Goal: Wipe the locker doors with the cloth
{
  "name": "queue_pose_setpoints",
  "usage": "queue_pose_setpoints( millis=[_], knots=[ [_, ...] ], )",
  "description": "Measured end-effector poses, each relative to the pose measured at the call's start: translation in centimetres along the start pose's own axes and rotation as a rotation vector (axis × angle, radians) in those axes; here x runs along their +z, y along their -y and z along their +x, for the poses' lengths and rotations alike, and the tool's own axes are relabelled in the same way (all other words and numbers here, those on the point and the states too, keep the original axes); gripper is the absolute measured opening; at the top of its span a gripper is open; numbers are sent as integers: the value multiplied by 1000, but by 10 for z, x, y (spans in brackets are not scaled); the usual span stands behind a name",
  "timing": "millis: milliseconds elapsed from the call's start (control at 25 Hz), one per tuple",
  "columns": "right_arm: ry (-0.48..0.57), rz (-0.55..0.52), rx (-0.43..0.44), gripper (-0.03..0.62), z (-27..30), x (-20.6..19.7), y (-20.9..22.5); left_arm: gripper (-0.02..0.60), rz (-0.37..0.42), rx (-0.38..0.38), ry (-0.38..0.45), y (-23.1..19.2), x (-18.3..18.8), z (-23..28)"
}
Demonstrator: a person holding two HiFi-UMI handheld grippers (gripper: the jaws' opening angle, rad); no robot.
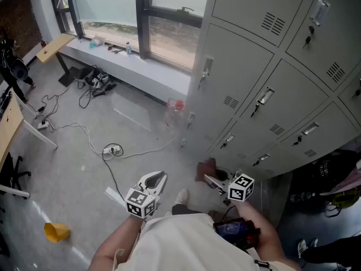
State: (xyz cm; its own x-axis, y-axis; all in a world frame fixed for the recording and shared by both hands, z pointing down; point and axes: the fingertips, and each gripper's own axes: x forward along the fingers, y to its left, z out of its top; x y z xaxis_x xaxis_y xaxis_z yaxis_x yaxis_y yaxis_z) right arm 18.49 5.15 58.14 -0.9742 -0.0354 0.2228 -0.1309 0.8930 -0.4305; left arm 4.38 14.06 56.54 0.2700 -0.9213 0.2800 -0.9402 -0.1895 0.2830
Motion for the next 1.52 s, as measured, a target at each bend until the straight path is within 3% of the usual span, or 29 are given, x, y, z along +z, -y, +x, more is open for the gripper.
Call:
queue_pose_setpoints(
  millis=[440,720,1000,1400,1520],
  knots=[
    [39,-47,85,123,43,81,94,41,38,-7,-8,-32,72,112],
    [77,-55,39,123,37,107,139,41,89,-53,-20,-49,103,167],
    [88,-23,-81,123,26,106,162,41,104,-181,-42,-56,115,212],
    [127,19,-327,123,27,113,169,41,132,-433,-117,-76,120,246],
    [153,-18,-416,123,6,136,166,41,140,-494,-128,-80,121,250]
  ],
)
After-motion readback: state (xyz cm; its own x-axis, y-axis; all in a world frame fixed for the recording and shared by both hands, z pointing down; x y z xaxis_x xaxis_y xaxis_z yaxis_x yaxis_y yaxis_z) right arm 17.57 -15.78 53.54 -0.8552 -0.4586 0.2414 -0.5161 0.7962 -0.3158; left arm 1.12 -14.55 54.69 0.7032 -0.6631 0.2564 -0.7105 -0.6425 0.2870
